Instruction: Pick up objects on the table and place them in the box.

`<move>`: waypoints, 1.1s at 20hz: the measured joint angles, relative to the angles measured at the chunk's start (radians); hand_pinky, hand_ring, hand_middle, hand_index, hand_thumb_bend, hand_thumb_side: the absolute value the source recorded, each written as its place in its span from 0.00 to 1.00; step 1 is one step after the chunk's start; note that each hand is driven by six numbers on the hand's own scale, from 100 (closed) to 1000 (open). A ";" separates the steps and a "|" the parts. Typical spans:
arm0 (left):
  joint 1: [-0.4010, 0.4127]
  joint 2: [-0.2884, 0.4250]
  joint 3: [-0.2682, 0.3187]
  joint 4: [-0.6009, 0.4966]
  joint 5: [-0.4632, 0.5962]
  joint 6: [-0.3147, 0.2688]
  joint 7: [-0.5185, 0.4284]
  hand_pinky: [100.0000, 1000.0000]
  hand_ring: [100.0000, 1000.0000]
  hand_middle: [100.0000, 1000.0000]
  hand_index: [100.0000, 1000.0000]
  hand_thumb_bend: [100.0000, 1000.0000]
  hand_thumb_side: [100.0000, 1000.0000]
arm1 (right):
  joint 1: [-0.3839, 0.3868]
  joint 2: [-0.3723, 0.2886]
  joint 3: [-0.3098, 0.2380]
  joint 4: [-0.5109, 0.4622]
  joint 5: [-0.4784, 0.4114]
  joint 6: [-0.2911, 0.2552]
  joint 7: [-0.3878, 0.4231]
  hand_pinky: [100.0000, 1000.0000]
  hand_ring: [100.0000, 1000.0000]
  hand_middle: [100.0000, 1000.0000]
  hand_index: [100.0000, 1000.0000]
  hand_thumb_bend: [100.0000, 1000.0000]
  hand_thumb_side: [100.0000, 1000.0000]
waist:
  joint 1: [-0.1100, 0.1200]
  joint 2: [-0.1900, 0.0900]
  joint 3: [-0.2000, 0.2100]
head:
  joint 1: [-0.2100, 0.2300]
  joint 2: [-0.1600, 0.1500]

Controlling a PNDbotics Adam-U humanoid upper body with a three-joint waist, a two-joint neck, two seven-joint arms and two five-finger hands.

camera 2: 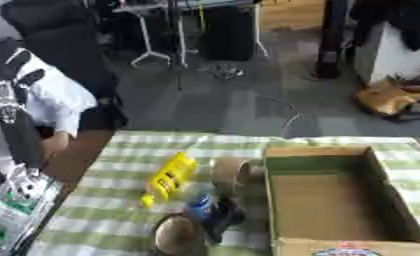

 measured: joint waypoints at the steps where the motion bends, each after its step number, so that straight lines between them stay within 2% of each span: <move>1: 0.000 0.000 0.000 0.000 0.000 0.000 0.000 0.75 0.85 0.86 0.87 0.00 1.00 | 0.000 0.000 0.000 0.000 0.000 0.000 0.000 0.84 0.96 0.86 0.90 0.00 1.00 | 0.000 0.001 0.000 | 0.001 0.000; 5: 0.000 0.000 0.000 0.000 0.000 0.001 -0.001 0.75 0.85 0.86 0.87 0.00 1.00 | -0.001 -0.002 0.000 0.000 0.000 0.000 0.000 0.84 0.96 0.86 0.90 0.00 1.00 | 0.004 0.004 0.000 | 0.001 0.001; 10: -0.001 0.000 -0.001 0.000 0.000 0.004 -0.007 0.75 0.85 0.86 0.87 0.00 1.00 | -0.001 -0.004 0.000 0.000 0.000 0.000 0.000 0.84 0.96 0.86 0.91 0.00 1.00 | 0.005 0.004 -0.007 | -0.023 0.028; 14: -0.001 0.000 -0.006 0.000 0.000 0.012 -0.014 0.76 0.86 0.87 0.88 0.00 1.00 | 0.000 -0.004 0.000 0.000 0.000 0.002 -0.002 0.84 0.96 0.86 0.91 0.00 1.00 | 0.004 0.001 -0.007 | -0.034 0.027; 15: -0.001 0.001 -0.007 0.000 0.000 0.020 -0.019 0.78 0.90 0.87 0.90 0.00 1.00 | 0.001 -0.004 0.000 0.000 0.000 0.002 -0.002 0.84 0.96 0.87 0.91 0.00 1.00 | 0.004 0.000 -0.007 | -0.034 0.027; 16: -0.001 0.003 -0.009 0.001 -0.003 0.038 -0.027 0.78 0.90 0.87 0.90 0.00 1.00 | 0.003 -0.004 0.000 0.000 0.000 0.002 -0.002 0.84 0.96 0.87 0.91 0.00 1.00 | 0.004 -0.001 -0.006 | -0.034 0.026; 18: -0.011 0.018 -0.012 0.005 -0.030 0.111 -0.060 0.79 0.89 0.87 0.91 0.00 1.00 | 0.007 -0.007 0.000 0.000 0.001 0.002 -0.002 0.84 0.96 0.87 0.91 0.00 1.00 | 0.004 -0.004 -0.005 | -0.033 0.025; 20: -0.027 0.038 -0.017 0.009 -0.081 0.216 -0.111 0.82 0.92 0.89 0.94 0.00 1.00 | 0.008 -0.009 0.000 0.000 0.001 0.002 -0.002 0.84 0.96 0.87 0.91 0.00 1.00 | 0.005 -0.008 -0.005 | -0.029 0.025; 21: -0.035 0.051 -0.022 0.013 -0.112 0.277 -0.144 0.84 0.93 0.90 0.97 0.04 1.00 | 0.008 -0.010 0.000 0.000 0.001 0.002 -0.002 0.84 0.96 0.87 0.91 0.00 1.00 | 0.006 -0.009 -0.003 | -0.027 0.025; 22: -0.043 0.066 -0.031 0.018 -0.146 0.344 -0.186 0.84 0.93 0.90 0.97 0.05 1.00 | 0.009 -0.010 0.000 0.000 0.001 0.003 -0.003 0.84 0.96 0.87 0.91 0.00 1.00 | 0.008 -0.011 -0.002 | -0.025 0.025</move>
